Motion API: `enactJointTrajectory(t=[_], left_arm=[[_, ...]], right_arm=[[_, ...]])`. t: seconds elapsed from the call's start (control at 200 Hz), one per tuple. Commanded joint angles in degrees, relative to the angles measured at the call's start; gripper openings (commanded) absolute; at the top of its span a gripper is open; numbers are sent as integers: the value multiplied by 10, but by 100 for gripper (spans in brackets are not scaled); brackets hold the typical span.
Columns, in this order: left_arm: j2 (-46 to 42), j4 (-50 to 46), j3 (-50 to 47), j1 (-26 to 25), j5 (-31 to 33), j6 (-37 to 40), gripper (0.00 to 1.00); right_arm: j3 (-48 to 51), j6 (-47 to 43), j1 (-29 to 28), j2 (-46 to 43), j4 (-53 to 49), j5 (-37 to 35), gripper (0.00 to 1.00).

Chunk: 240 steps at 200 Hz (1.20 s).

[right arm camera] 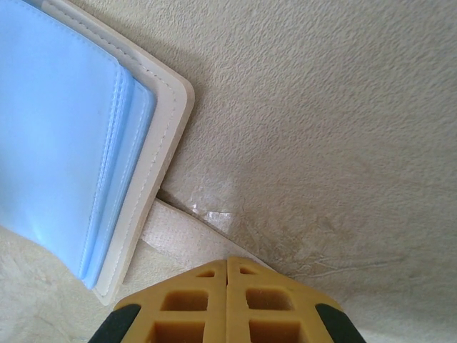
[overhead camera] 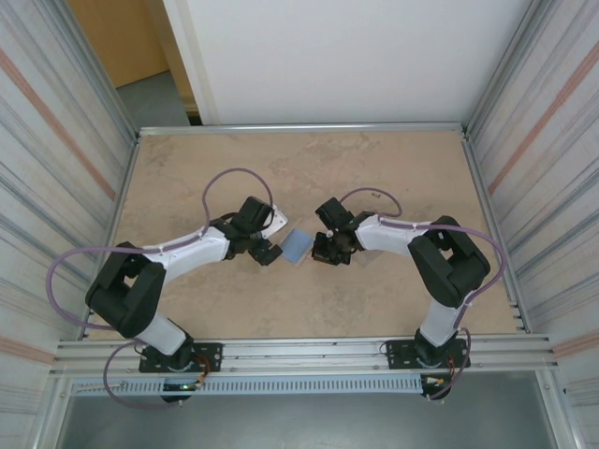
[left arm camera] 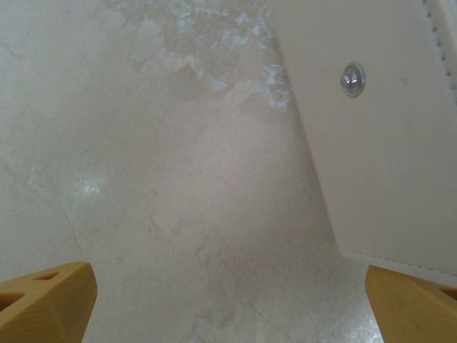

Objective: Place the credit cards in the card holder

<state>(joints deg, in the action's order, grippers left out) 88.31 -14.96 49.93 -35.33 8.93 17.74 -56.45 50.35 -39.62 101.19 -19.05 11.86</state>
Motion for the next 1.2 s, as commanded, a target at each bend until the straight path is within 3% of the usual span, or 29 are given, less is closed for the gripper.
enactJointTrajectory(t=[0.0,0.366,0.641,0.822,0.987,1.103,1.198], left_arm=[[4,-14,22,16,-3,-25,97],[27,-20,32,48,0,-20,99],[97,-54,89,69,23,-26,97],[122,-73,103,70,16,-22,86],[114,-94,99,62,-14,-3,59],[97,-97,74,41,-27,29,58],[84,-91,54,30,-32,40,52]], right_arm=[[10,-4,0,21,-17,-4,0],[9,-9,-1,13,-25,-10,0],[4,-13,-5,13,-26,-11,0],[4,-16,-9,14,-27,-11,0],[5,-19,-8,8,-29,-12,0],[4,-24,-7,-1,-34,-13,0],[1,-28,-4,-6,-39,-13,0]])
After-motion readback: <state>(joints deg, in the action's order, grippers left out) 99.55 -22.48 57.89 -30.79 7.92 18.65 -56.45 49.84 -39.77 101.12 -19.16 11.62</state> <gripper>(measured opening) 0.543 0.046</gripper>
